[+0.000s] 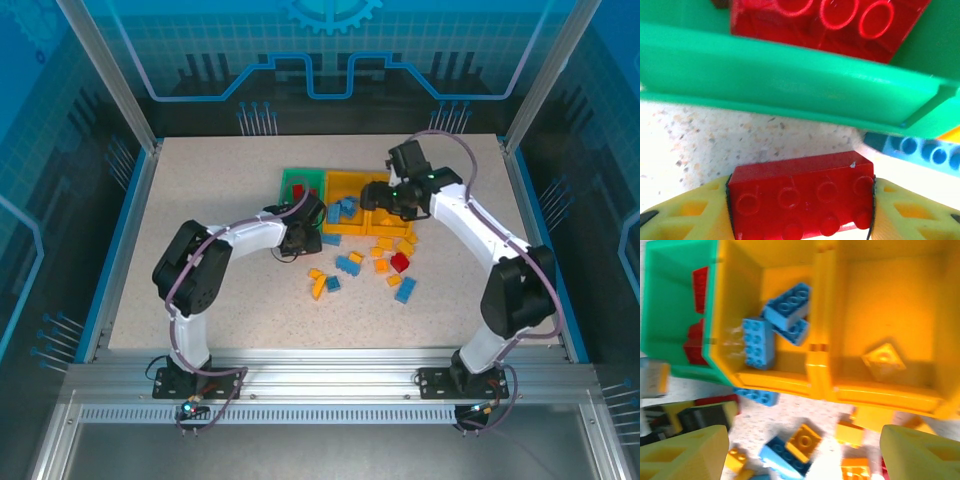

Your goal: Sort the legos into containers by color

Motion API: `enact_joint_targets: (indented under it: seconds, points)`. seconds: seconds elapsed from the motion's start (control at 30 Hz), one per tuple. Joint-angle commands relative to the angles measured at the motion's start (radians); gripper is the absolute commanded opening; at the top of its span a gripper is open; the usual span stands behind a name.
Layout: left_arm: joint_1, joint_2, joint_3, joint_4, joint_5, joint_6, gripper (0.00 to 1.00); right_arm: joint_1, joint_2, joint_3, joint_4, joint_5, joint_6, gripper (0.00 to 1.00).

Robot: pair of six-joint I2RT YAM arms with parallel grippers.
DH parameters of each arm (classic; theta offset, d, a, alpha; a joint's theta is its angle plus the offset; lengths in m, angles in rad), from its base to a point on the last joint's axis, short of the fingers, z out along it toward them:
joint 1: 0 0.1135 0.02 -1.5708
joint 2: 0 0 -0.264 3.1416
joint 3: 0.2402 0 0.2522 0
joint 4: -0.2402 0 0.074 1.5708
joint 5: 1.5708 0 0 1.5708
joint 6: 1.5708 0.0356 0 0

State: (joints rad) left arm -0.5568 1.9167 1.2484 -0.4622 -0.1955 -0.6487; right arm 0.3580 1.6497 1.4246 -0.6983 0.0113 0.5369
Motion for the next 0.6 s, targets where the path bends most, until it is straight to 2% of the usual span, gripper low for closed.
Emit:
enact_joint_targets:
  seconds: [0.0,0.1,0.23,0.43,0.57]
  points:
    - [-0.005,-0.114,-0.029,-0.046,-0.028,0.015,0.51,0.0,-0.069,-0.076,-0.024,0.084,-0.064,0.8]
    - [-0.004,-0.192,-0.008,-0.071,-0.057,0.04,0.53,-0.004,-0.104,-0.171,-0.03,0.118,-0.084,0.79]
    - [0.006,-0.217,0.084,-0.112,-0.071,0.095,0.54,-0.004,-0.138,-0.299,-0.008,0.114,-0.085,0.76]
    - [0.091,-0.112,0.25,-0.138,-0.018,0.161,0.55,0.002,-0.198,-0.442,0.083,0.093,-0.193,0.73]
    - [0.143,-0.005,0.365,-0.156,0.012,0.191,0.55,0.004,-0.188,-0.475,0.093,0.077,-0.269,0.72]
